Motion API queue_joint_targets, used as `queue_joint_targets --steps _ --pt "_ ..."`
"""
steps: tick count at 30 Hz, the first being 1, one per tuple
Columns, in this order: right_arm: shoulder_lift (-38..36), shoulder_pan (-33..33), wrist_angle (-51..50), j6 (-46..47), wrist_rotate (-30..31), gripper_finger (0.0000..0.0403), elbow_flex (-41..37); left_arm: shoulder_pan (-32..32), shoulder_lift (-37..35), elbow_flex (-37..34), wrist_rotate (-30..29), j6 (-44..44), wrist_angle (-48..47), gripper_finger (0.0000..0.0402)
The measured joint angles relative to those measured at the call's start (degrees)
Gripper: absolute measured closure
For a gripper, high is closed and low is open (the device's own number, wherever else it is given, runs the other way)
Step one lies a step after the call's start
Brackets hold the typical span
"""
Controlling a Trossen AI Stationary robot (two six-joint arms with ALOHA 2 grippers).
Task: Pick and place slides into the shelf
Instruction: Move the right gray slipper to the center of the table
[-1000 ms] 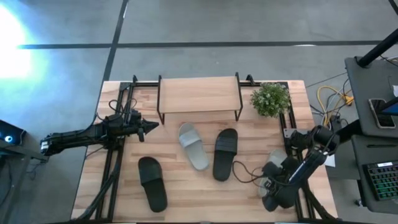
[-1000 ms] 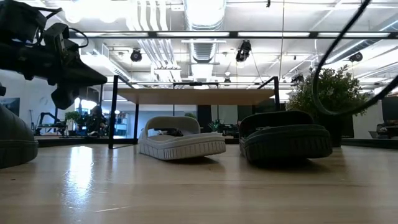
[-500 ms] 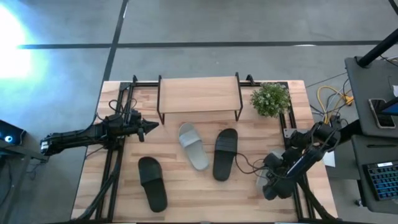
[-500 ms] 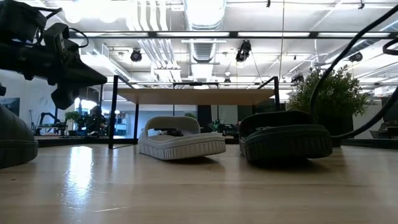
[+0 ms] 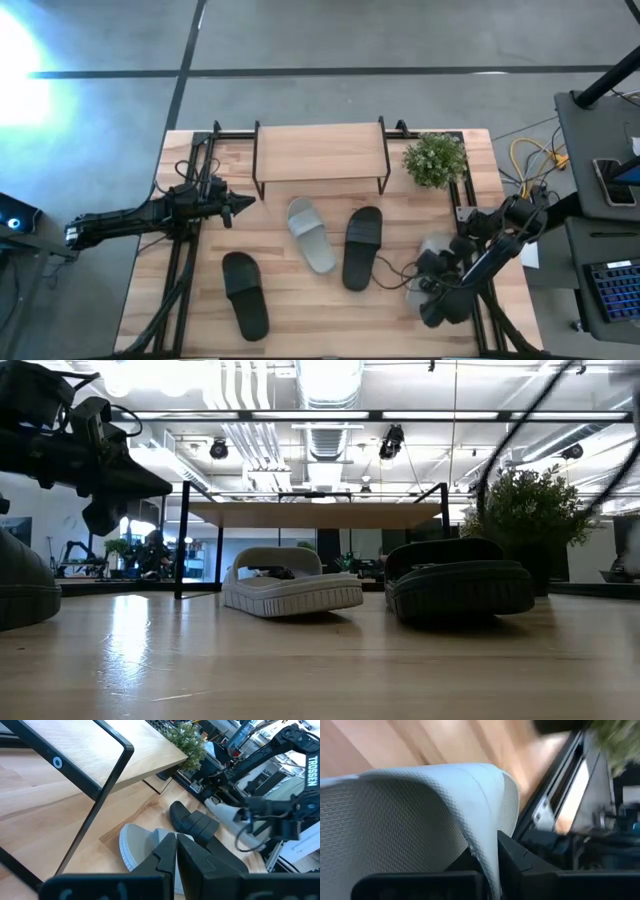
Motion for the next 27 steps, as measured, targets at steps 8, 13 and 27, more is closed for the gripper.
queue_joint_targets --steps 8,13,27 --pt "-0.9 -3.3 0.1 -17.7 17.9 0.0389 16.6 0.0 0.0 0.0 0.0 0.0 0.0 0.0402" --pt "-1.0 -9.6 0.5 -28.4 30.3 0.039 23.8 0.0 0.0 0.0 0.0 0.0 0.0 0.0402" --pt "-3.4 -33.9 33.8 -76.0 9.0 0.039 27.4 0.0 0.0 0.0 0.0 0.0 0.0 0.0402"
